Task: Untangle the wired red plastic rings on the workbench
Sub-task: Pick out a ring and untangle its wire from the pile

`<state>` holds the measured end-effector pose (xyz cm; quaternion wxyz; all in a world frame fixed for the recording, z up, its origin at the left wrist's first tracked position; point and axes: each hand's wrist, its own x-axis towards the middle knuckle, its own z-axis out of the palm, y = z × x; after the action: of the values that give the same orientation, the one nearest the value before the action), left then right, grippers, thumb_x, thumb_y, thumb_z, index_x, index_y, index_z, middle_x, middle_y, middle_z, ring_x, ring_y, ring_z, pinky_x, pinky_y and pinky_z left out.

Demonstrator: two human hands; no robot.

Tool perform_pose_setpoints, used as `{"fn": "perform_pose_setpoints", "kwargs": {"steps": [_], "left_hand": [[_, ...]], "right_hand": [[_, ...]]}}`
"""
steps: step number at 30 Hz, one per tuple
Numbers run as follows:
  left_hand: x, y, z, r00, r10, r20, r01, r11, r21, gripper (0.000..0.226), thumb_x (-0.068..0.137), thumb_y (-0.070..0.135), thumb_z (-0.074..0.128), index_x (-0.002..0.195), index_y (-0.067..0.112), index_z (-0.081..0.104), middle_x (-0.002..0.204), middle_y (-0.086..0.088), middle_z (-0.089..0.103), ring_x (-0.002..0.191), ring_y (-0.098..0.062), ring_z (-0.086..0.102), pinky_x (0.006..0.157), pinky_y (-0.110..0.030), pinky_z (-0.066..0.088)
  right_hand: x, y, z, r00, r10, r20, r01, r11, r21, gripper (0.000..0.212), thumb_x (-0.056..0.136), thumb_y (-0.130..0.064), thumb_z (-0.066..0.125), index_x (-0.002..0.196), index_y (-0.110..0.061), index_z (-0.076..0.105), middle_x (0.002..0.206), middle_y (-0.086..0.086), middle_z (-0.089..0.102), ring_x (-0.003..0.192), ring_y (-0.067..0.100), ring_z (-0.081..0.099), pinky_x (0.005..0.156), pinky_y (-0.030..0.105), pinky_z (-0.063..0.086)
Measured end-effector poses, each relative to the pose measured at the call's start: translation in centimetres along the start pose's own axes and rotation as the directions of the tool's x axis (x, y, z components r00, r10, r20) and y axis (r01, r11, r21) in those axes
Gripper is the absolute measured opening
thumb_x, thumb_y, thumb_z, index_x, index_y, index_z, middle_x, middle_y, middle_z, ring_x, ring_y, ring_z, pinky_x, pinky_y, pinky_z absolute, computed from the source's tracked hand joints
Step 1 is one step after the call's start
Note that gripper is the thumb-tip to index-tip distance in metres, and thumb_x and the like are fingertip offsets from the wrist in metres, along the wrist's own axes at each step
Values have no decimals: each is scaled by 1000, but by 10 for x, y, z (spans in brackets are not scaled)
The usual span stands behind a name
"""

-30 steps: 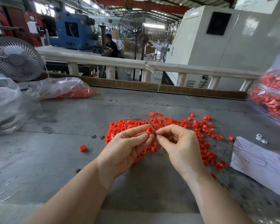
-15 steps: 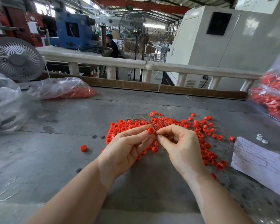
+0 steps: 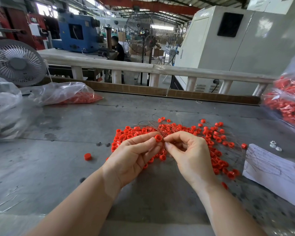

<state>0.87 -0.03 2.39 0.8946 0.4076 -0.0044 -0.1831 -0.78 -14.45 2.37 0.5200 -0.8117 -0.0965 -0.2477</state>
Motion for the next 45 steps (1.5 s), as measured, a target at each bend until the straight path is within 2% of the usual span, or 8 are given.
{"fn": "perform_pose_setpoints", "kwargs": {"steps": [25, 34, 39, 45], "left_hand": [[-1, 1, 2, 1000, -15, 8, 16, 997, -75, 22, 64, -2, 59, 75, 5, 77, 80, -11, 73, 72, -15, 72, 57, -17, 55], [-2, 1, 2, 1000, -19, 16, 20, 995, -96, 23, 65, -2, 58, 74, 5, 77, 79, -10, 73, 73, -15, 72, 58, -17, 56], [-2, 2, 2, 999, -28, 34, 32, 994, -105, 23, 66, -2, 58, 78, 4, 77, 81, -11, 73, 75, -15, 72, 59, -18, 56], [-1, 3, 1, 999, -35, 28, 38, 993, -109, 25, 67, -3, 56, 80, 2, 77, 82, -13, 73, 75, -17, 72, 61, -19, 57]], "right_hand": [[-1, -1, 1, 998, -58, 12, 57, 998, 33, 37, 77, 4, 70, 70, -32, 65, 68, -11, 69, 65, 4, 64, 65, 13, 49], [-1, 0, 1, 998, -46, 36, 46, 999, 6, 26, 78, 2, 71, 75, -24, 68, 71, -8, 68, 67, 3, 64, 67, 14, 49], [-1, -1, 1, 999, -39, 31, 38, 999, 28, 30, 78, 3, 70, 74, -27, 67, 70, -8, 69, 66, 2, 64, 66, 12, 49], [-1, -1, 1, 999, -31, 29, 31, 999, 28, 26, 78, 3, 70, 75, -22, 69, 71, -6, 69, 66, 5, 65, 66, 16, 51]]}}
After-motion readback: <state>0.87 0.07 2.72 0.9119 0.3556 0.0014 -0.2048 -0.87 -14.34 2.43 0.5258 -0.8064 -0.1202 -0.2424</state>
